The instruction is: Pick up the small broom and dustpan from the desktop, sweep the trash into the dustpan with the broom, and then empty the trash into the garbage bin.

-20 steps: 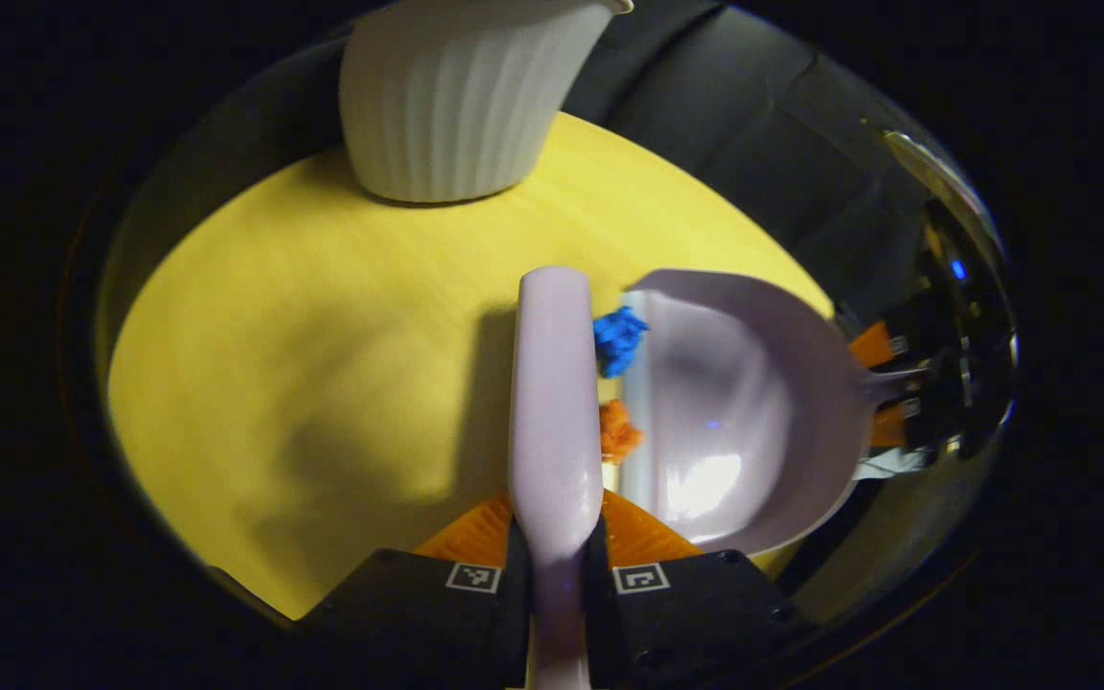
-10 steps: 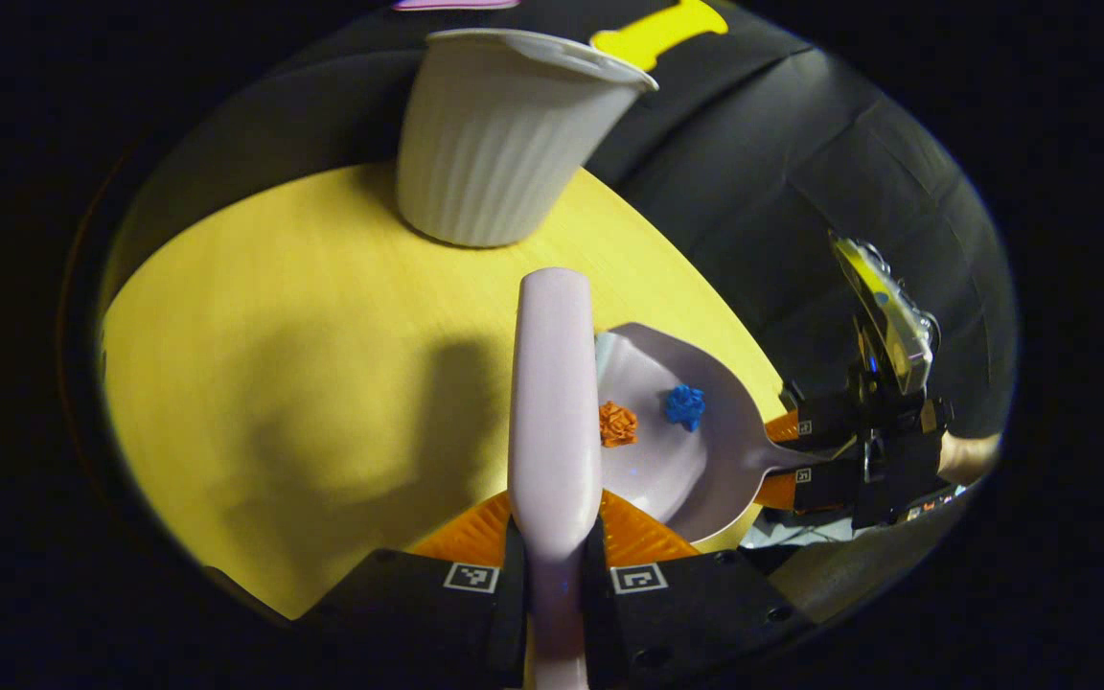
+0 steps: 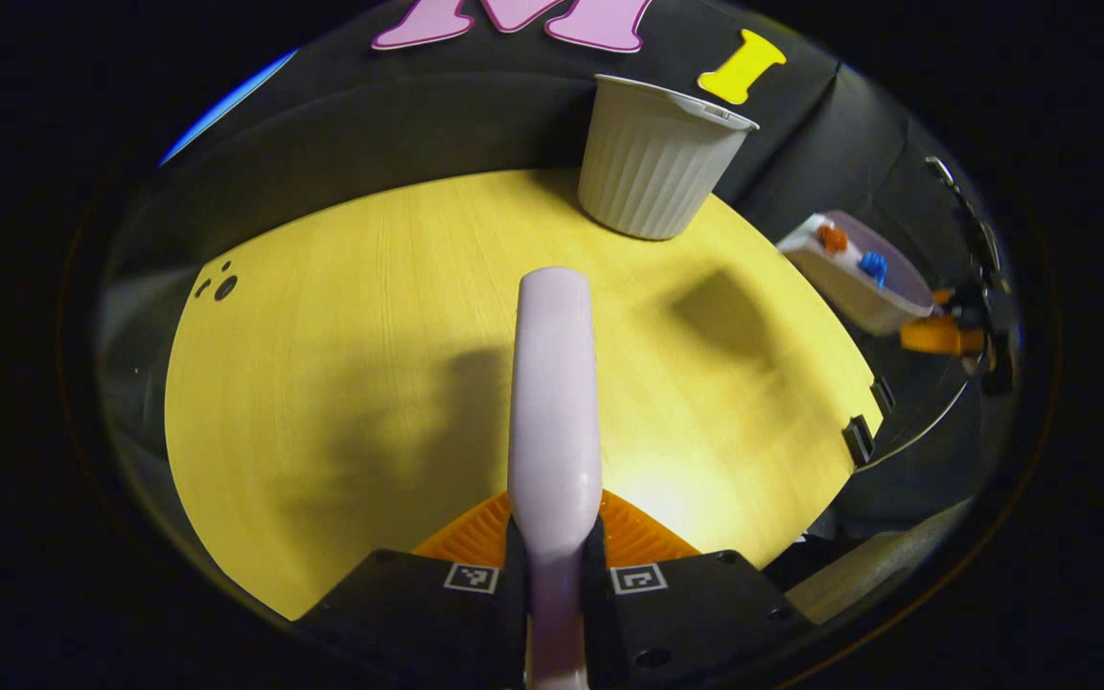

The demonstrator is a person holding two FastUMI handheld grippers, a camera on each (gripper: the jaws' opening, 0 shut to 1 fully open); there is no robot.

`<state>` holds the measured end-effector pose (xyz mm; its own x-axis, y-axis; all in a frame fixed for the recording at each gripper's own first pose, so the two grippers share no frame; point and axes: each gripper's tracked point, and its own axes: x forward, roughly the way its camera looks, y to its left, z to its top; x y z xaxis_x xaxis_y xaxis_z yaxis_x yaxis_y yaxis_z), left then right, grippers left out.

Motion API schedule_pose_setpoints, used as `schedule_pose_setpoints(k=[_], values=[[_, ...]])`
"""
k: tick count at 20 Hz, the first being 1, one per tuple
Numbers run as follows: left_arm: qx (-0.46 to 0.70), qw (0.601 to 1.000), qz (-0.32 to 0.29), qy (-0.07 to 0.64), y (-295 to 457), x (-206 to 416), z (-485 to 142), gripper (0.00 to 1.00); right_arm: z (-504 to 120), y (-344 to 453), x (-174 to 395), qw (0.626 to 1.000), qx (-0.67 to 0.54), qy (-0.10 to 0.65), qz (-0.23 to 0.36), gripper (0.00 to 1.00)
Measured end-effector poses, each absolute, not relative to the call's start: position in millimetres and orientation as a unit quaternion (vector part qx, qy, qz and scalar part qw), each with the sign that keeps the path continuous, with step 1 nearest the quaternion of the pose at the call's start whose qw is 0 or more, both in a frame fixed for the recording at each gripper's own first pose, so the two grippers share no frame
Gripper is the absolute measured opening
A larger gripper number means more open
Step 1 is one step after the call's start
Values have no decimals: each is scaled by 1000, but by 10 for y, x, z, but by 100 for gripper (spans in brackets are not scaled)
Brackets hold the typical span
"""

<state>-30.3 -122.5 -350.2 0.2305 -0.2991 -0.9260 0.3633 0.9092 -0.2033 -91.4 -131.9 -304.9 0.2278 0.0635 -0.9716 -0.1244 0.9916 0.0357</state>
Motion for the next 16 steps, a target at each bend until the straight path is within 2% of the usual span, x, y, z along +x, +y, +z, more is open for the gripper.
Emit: schedule_pose_setpoints(k=[3, 4, 5, 8, 9, 10, 16], values=[[26, 777, -216, 590, -1194, -486, -3564, 27, -2767, -1622, -568, 787, -24, 615, 34, 37], [25, 775, -218, 592, -1180, -542, -3574, 28, -2675, -1706, -465, 789, -23, 614, 29, 34], [24, 774, -220, 593, -1170, -586, -3576, 27, -2601, -1754, -367, 791, -22, 611, 24, 37], [17, 772, -223, 595, -1139, -684, -3583, 28, -2395, -1886, -20, 794, -30, 607, 14, 37], [16, 771, -225, 595, -1121, -705, -3573, 28, -2369, -1935, 106, 795, -35, 606, 11, 41], [17, 772, -226, 594, -1107, -715, -3584, 27, -2354, -1989, 264, 794, -40, 606, 3, 37], [4, 775, -217, 594, -977, -766, -3591, 28, -2363, -2159, 914, 780, -106, 616, -15, 37]])
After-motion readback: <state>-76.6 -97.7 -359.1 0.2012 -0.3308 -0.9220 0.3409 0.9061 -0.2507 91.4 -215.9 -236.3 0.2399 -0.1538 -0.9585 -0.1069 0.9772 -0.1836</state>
